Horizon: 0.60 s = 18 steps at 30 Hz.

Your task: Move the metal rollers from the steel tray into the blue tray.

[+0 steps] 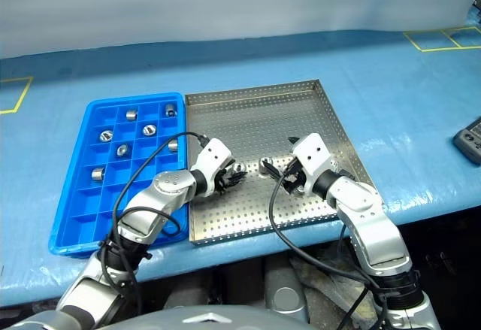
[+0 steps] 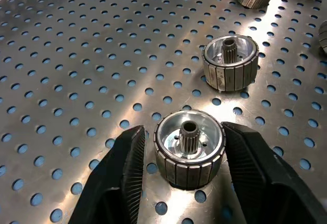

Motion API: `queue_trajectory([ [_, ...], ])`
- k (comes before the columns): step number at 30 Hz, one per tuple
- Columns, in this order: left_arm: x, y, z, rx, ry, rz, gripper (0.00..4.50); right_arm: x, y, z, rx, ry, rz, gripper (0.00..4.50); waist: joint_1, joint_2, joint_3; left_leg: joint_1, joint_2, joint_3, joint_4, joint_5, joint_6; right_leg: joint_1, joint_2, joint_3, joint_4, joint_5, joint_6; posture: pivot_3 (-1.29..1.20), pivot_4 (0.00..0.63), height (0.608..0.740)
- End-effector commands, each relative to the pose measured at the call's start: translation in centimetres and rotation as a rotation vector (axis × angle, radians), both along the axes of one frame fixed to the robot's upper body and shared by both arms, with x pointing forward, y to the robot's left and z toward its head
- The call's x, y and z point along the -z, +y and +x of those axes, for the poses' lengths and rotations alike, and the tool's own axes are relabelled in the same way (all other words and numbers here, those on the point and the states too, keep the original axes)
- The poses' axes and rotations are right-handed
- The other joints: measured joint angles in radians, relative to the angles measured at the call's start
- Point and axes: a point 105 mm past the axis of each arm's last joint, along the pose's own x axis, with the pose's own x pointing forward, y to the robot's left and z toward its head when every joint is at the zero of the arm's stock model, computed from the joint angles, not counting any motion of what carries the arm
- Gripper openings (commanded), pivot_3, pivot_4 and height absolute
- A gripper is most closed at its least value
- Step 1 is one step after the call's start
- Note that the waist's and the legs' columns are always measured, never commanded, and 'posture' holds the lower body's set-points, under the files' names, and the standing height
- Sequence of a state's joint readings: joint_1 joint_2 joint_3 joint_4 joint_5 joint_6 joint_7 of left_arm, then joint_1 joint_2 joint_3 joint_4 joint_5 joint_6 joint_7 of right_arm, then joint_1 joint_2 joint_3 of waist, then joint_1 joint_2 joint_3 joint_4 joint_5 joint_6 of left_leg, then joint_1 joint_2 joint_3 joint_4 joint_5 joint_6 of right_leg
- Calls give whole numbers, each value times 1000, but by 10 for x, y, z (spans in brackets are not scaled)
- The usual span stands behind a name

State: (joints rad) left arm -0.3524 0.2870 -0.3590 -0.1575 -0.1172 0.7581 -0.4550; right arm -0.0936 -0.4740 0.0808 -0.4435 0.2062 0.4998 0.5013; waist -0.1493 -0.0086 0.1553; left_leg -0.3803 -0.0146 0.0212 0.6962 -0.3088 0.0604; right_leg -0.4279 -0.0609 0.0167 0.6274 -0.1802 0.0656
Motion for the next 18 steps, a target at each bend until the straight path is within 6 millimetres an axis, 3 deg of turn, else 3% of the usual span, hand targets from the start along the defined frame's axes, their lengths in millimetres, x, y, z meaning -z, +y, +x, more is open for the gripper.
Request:
queue_trajectory([
  [1,-16,0,3,-2,-52,-28,2560,-14,3,-1,-12,-64,12,4500,0,0,0,0,0,0,0,0,0,0,0,0,0,0,0,-284,150,740],
  [5,-18,0,4,-4,-58,-31,1644,-14,5,0,-21,-66,13,4500,1,0,0,0,0,0,0,0,0,0,0,0,0,0,0,-280,150,740],
  [9,-26,-1,4,-1,-86,-59,1644,-15,7,0,-37,-66,15,4500,1,0,0,0,0,0,0,0,0,0,0,0,0,0,0,-278,150,740],
  [13,-47,5,2,3,-136,-111,1644,-12,14,-4,-97,-35,35,4500,2,0,0,0,0,0,0,0,0,0,0,0,0,0,0,-272,150,740],
  [18,-78,35,-9,-35,-202,-141,1644,-14,17,-2,-141,-9,120,4500,-1,0,0,0,1,0,0,0,0,0,-1,0,0,0,0,-247,150,740],
])
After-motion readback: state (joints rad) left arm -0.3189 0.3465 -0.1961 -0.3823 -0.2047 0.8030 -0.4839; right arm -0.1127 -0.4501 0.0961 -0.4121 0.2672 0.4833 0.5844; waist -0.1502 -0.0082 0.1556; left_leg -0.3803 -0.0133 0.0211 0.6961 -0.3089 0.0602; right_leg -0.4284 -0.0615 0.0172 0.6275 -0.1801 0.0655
